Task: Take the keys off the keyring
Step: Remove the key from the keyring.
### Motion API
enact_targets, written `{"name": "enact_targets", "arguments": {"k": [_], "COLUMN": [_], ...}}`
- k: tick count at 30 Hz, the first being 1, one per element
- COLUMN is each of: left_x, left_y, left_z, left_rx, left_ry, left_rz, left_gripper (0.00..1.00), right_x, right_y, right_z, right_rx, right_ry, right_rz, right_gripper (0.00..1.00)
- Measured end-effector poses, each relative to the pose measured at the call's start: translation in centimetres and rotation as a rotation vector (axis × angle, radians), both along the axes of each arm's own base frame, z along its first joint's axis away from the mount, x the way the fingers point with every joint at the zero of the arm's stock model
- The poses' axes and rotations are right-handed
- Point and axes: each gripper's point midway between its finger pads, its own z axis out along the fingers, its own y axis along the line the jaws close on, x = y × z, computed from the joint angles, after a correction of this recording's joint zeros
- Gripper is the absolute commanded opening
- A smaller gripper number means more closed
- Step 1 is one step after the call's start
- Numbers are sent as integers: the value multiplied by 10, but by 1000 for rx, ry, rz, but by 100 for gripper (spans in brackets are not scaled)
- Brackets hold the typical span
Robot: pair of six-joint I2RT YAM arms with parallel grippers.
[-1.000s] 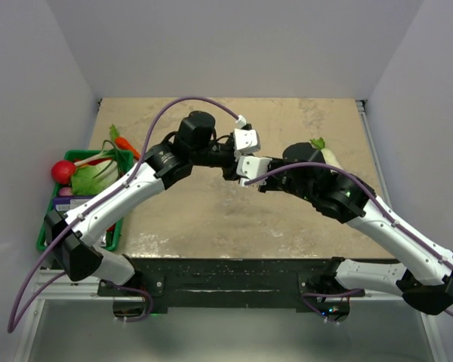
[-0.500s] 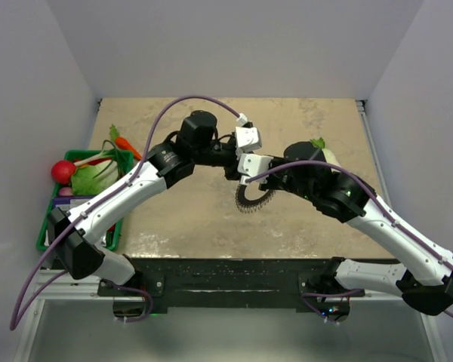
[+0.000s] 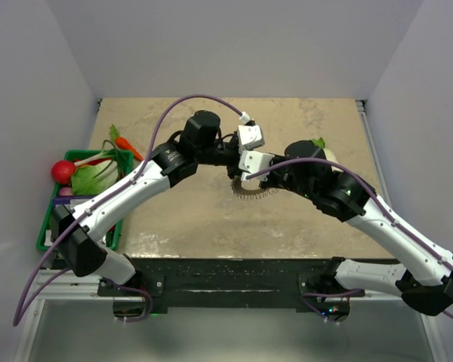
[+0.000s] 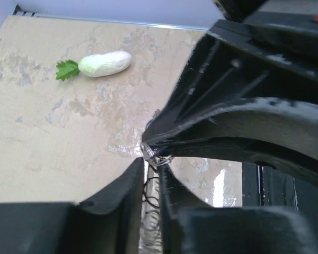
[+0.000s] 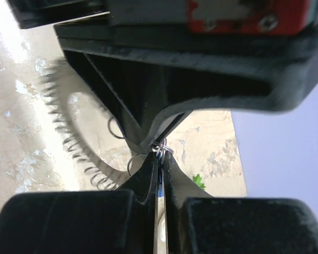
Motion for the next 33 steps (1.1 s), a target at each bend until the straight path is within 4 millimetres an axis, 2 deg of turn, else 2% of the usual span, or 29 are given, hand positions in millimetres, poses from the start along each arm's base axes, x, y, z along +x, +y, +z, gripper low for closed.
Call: {"name": "enact_targets", "arguments": {"k": [14, 25, 29, 33], "left_x": [-3, -18, -21, -27], "left_y": [-1, 14, 18, 22], "left_z": [6, 21, 25, 22], "left_rx": [-13, -14, -6, 18], "left_ry": [-22, -104, -179, -250], "left_rz": [-11, -52, -88, -154], "left_gripper": [0, 0, 0, 0], "right_x": [0, -11, -11, -9], "right_y": [-6, 0, -2, -3], "right_z": [6, 19, 20, 11], "right_rx": [28, 105, 128, 102], "right_ry": [-25, -33, -18, 8], "right_rz": [11, 141, 144, 150], "right_gripper": [0, 0, 0, 0]}}
